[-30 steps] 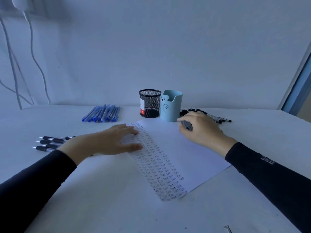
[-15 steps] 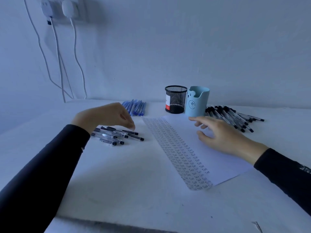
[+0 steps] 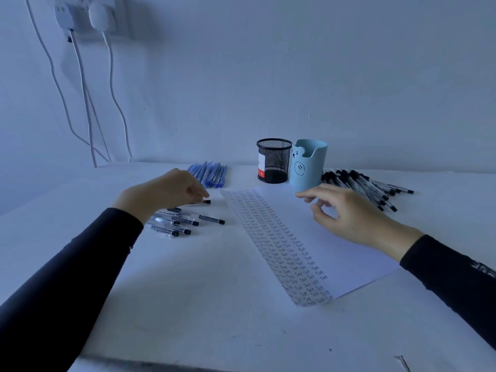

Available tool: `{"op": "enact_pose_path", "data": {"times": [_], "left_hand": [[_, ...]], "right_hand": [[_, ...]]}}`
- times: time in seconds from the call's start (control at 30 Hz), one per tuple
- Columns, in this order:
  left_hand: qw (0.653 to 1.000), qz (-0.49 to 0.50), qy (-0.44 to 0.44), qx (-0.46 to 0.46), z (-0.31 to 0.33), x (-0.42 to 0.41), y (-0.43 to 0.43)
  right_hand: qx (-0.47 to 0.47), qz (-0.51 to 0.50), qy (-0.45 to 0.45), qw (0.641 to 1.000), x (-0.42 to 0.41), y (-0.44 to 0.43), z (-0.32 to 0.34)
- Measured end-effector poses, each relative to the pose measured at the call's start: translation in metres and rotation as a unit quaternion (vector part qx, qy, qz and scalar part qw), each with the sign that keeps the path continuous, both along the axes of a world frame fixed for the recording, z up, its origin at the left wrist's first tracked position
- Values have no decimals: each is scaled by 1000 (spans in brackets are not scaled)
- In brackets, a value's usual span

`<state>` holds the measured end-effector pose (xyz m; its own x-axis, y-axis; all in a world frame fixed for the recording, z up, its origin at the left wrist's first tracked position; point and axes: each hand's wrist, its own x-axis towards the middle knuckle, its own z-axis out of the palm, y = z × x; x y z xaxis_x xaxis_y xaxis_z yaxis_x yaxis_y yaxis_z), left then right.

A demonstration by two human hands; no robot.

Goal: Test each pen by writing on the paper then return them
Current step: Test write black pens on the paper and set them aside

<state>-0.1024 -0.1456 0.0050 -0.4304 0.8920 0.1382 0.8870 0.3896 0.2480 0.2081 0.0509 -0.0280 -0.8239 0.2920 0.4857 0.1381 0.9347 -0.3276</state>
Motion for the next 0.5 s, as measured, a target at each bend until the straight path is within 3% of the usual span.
{"op": "enact_pose_path", "data": {"times": [0.17,0.27,0.37,0.5], "left_hand": [[1000,8,12,3,-5,-6,1],[995,-8,30,95,-2,-2,7],[961,-134,63,233,1,34,18],[926,-328,51,180,-17,102,32]], "right_hand": [[4,4,-4,1000,1,0,-2],[5,8,3,1000,1,0,-1],[8,5,5,1000,1,3,-1],[10,-4,-1,1000,-1,6,-3]]}}
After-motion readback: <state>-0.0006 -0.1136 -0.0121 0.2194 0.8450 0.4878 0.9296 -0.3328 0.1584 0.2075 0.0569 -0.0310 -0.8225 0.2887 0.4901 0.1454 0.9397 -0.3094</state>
